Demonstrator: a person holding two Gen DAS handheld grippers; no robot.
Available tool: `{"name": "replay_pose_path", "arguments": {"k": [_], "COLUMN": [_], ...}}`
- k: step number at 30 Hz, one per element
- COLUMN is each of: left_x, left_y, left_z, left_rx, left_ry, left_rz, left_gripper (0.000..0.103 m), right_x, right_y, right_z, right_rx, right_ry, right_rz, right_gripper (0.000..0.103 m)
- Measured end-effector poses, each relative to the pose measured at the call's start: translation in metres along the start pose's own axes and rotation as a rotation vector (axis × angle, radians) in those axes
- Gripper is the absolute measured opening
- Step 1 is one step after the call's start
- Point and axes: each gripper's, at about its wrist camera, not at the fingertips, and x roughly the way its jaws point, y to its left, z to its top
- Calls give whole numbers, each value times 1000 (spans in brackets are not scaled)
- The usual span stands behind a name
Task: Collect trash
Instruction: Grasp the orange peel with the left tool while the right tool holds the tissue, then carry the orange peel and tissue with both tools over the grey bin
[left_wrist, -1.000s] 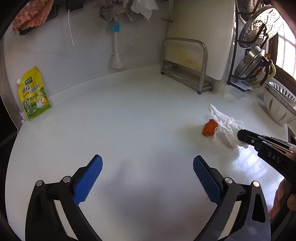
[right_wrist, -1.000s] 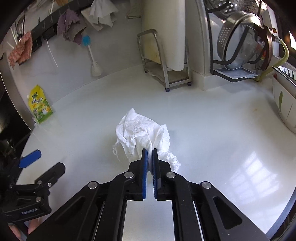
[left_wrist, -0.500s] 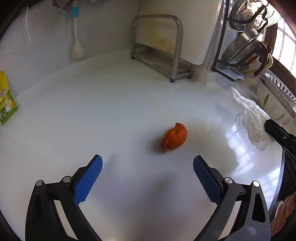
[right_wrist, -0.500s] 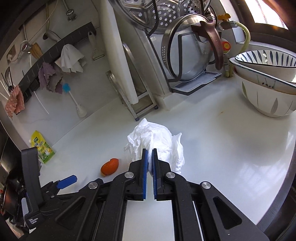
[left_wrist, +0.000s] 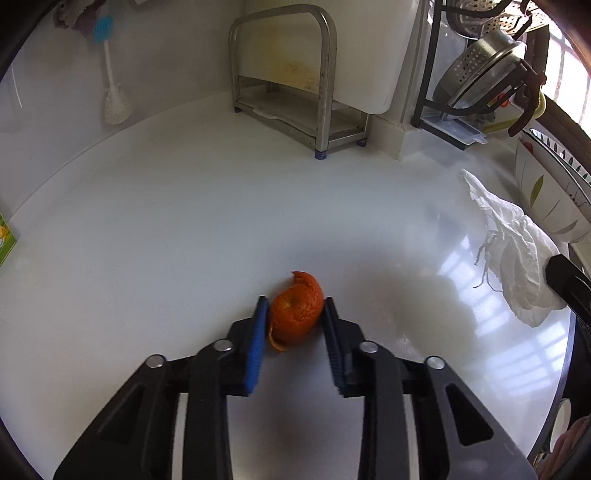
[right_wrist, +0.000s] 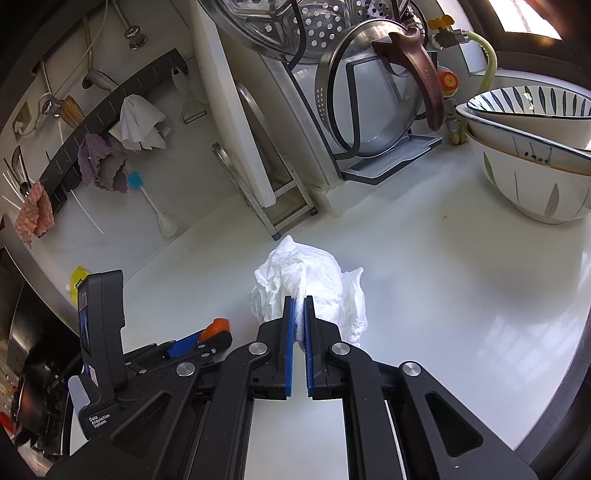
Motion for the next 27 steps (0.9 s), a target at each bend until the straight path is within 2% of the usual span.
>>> {"name": "replay_pose_path", "arguments": {"k": [4, 9, 13, 16, 19, 27], "left_x": [-30, -91, -140, -164, -183, -215], "left_y": [13, 25, 38, 43, 48, 31], "left_z": [-26, -76, -120, -156, -188, -274], "left_rx": [-42, -31, -42, -38, -56, -5], "left_ry": [-36, -114, -137, -125, -91, -38], "left_rz": [-28, 46, 76, 110, 83, 39], "left_gripper": [21, 21, 21, 21, 21, 21], "right_x": [-5, -27, -68, -99, -132, -194], "right_y": [5, 24, 49, 57, 71, 103], "right_z": [-6, -30, -78, -117, -157, -253], "right_rx": [-16, -50, -110, -82, -103, -195], "right_ry": [-2, 4, 11, 42, 70, 182], "right_rz": [7, 39, 73, 108, 105, 58], "right_gripper": [5, 5, 5, 5, 5, 5]}}
